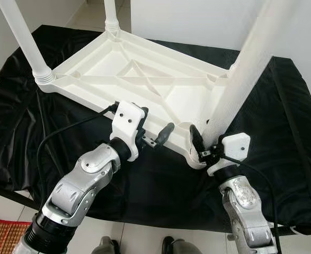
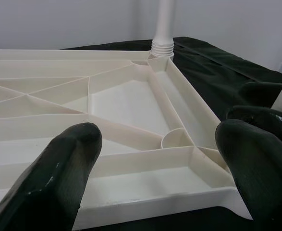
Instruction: Building children table
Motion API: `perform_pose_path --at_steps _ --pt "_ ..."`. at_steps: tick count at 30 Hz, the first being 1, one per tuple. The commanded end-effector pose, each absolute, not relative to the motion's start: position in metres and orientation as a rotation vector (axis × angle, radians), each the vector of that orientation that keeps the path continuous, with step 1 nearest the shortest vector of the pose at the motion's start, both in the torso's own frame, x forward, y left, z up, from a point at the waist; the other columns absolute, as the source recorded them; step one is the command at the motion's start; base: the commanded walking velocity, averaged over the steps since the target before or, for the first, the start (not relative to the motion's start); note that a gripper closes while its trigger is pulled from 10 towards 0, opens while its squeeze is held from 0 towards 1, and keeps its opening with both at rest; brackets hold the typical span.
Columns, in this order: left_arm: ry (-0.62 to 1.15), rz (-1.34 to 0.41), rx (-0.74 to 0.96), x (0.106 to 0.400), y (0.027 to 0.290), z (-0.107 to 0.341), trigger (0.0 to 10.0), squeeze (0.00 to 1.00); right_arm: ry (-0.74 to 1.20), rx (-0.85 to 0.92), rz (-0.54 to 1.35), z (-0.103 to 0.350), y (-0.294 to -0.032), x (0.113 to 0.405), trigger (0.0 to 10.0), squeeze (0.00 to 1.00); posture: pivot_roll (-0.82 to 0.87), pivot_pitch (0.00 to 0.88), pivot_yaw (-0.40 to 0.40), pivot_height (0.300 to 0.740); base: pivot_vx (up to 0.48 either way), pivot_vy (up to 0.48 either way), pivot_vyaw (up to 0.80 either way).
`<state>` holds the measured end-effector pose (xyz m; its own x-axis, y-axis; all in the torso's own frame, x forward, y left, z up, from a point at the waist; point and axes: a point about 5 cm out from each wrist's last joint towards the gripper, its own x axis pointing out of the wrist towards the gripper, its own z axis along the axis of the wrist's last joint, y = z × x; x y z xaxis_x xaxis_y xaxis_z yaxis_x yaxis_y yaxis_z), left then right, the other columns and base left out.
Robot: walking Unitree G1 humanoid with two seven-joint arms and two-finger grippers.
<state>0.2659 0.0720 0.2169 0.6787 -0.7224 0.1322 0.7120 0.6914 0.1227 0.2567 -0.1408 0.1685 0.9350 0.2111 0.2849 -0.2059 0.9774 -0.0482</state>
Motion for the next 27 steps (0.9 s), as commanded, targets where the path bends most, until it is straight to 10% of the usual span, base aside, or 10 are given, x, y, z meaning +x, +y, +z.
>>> perform_pose_path --at_steps 1,27 --pt "-0.176 -0.899 0.075 0.259 0.069 0.218 10.0 0.0 -0.078 0.019 0.136 0.129 -0.154 0.257 10.0 0.0 0.04 0.205 0.003 0.74 0.0 0.0 0.0" --pt "-0.178 -0.897 0.079 0.259 0.071 0.219 10.0 0.0 -0.148 -0.036 0.034 0.127 -0.147 0.247 10.0 0.0 0.05 0.206 0.011 0.74 0.0 0.0 0.0"
